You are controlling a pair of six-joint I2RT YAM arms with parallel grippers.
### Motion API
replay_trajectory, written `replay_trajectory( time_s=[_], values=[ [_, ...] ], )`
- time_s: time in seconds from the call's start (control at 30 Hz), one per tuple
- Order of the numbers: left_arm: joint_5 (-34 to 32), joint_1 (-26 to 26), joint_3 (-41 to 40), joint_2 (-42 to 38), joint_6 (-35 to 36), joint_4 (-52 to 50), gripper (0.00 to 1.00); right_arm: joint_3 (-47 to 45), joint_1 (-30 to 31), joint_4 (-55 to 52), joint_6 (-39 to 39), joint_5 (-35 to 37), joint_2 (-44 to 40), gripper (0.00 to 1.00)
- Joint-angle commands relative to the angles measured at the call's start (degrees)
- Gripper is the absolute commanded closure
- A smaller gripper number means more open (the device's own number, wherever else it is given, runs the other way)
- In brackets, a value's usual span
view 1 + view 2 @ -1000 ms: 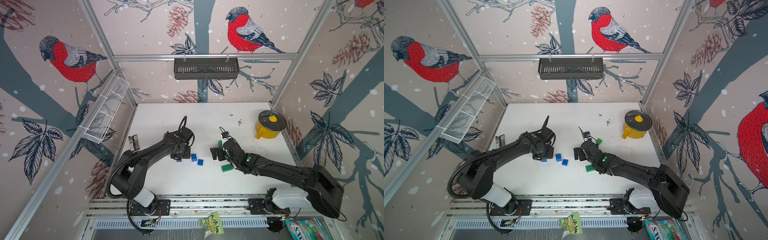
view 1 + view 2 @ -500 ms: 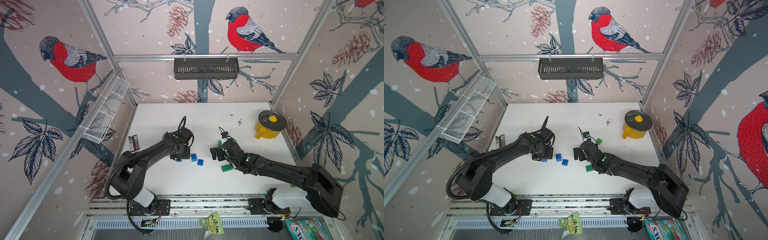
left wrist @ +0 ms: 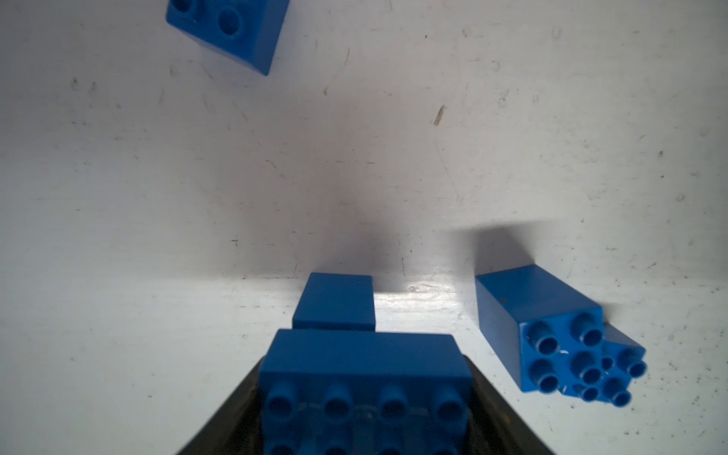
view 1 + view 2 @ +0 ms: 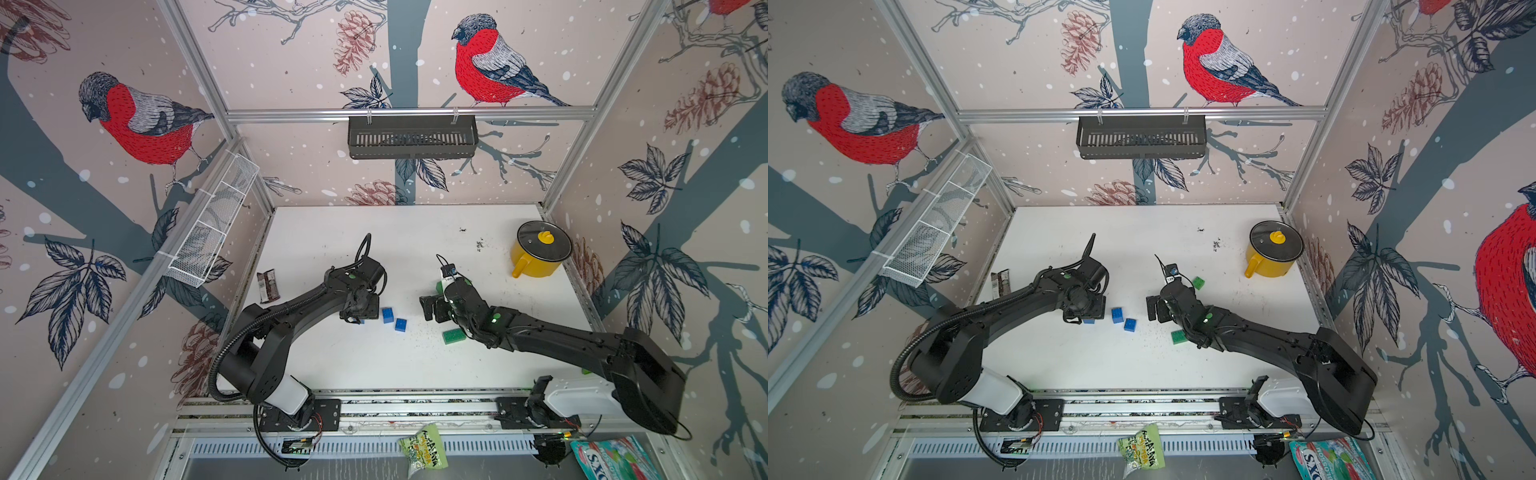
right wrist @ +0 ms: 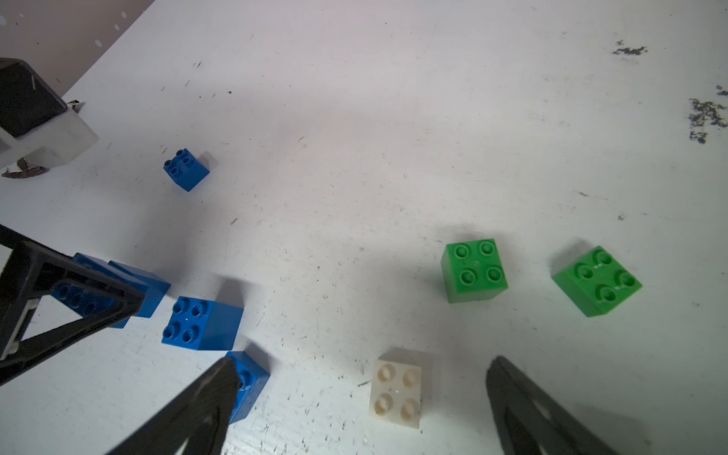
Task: Assemble the letter h with lego
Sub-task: Assemble the lego brick with the lego brick.
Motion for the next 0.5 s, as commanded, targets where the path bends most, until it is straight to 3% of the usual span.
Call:
replay_trajectory(
  time_s=[0.0, 0.47],
  values=[
    [1.5, 0.1, -0.5, 0.1, -0.6, -0.8, 0.36, 0.5, 0.1, 1.2, -0.1, 1.0, 0.3, 0.0],
    [1.0, 0.1, 3.1, -0.2, 0.6, -2.5, 0.36, 0.4, 0.2, 1.1, -0.2, 1.2, 0.1, 0.0]
  ],
)
